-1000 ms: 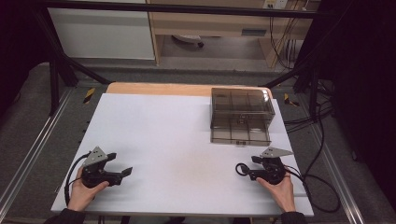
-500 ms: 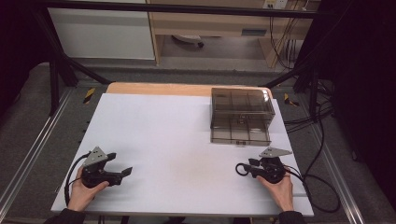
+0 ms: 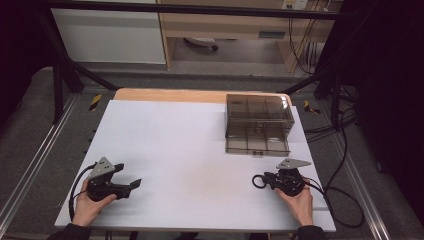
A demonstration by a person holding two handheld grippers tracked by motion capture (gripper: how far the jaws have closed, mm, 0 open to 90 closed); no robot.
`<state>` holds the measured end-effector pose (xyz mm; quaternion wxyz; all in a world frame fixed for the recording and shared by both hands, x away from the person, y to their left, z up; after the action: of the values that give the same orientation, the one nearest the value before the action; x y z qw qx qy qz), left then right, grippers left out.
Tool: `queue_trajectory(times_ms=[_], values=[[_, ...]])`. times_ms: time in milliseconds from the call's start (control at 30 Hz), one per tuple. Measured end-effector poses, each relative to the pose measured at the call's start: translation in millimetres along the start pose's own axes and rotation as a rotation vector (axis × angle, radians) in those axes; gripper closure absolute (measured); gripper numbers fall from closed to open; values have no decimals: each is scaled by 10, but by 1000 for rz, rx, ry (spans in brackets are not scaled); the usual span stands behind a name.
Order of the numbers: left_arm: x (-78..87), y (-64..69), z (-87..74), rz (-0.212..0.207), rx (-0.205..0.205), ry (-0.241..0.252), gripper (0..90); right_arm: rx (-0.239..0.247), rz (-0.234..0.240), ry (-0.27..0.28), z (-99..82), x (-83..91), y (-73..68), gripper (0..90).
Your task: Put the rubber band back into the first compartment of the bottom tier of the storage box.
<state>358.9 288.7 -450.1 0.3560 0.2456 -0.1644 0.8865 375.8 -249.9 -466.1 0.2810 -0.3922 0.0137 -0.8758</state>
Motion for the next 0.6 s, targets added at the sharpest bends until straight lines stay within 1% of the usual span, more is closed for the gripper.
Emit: queue_trajectory(times_ms=[233,600], values=[[0,-1,0,1,0,-1,87,2,1,-10,-4,-7,0,818],[0,0,1,4,-2,-1,87,1,-1,-20,-7,-6,-2,849]])
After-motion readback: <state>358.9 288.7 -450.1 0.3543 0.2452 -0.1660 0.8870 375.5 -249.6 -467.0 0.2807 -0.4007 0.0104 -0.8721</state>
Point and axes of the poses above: each handheld gripper's, and its own axes: x roughly backward along the jaws, z roughly out of its top, y roughly to its right, the point moved 2 cm from there along -x, roughly forward along the jaws, and after that the axes turned 12 degrees about -x, right-handed, at the moved point
